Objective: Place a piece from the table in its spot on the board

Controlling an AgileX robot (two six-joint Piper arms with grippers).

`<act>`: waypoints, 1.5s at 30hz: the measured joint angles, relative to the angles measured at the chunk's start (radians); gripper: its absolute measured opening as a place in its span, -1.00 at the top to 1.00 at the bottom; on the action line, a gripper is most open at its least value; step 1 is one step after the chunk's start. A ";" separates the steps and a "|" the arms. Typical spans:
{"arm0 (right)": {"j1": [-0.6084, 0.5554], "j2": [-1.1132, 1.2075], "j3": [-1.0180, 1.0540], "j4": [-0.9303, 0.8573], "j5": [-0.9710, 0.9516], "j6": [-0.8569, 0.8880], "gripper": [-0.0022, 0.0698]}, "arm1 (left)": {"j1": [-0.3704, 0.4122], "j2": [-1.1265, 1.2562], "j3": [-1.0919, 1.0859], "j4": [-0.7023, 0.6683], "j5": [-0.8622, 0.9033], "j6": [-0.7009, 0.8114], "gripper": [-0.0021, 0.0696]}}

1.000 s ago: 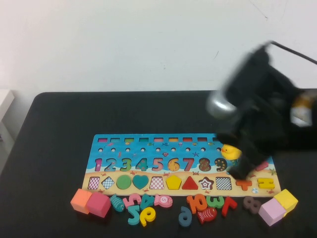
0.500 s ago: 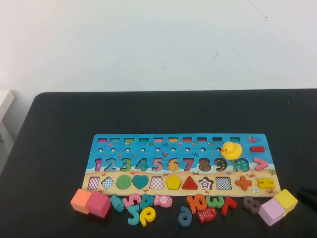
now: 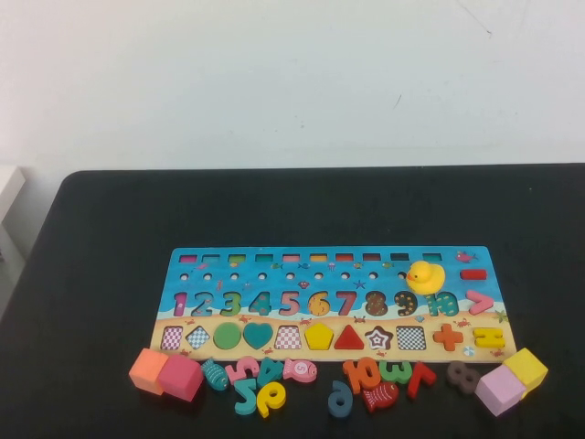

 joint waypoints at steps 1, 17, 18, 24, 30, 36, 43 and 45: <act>-0.012 -0.010 0.007 0.019 -0.002 -0.006 0.89 | 0.000 0.000 0.000 0.000 0.000 0.000 0.95; -0.653 -0.199 0.009 0.012 0.159 -0.046 0.89 | 0.000 0.000 0.000 0.000 0.000 0.000 0.95; -0.694 -0.221 0.009 0.010 0.188 -0.046 0.89 | 0.000 0.000 0.000 0.000 0.000 0.000 0.95; -0.822 -0.333 0.009 -0.040 0.335 0.011 0.89 | 0.000 0.000 0.000 0.000 0.000 0.000 0.95; -0.798 -0.361 0.013 -0.208 0.437 0.278 0.89 | 0.000 0.000 0.000 0.000 0.000 -0.002 0.95; -0.713 -0.369 0.013 -0.303 0.478 0.437 0.89 | 0.000 0.000 0.000 0.000 0.000 -0.002 0.95; -0.694 -0.389 0.013 -0.309 0.598 0.464 0.89 | 0.000 0.000 0.000 0.000 0.000 -0.002 0.95; -0.693 -0.389 0.012 -0.309 0.614 0.468 0.89 | 0.000 0.000 0.000 0.000 0.000 -0.002 0.95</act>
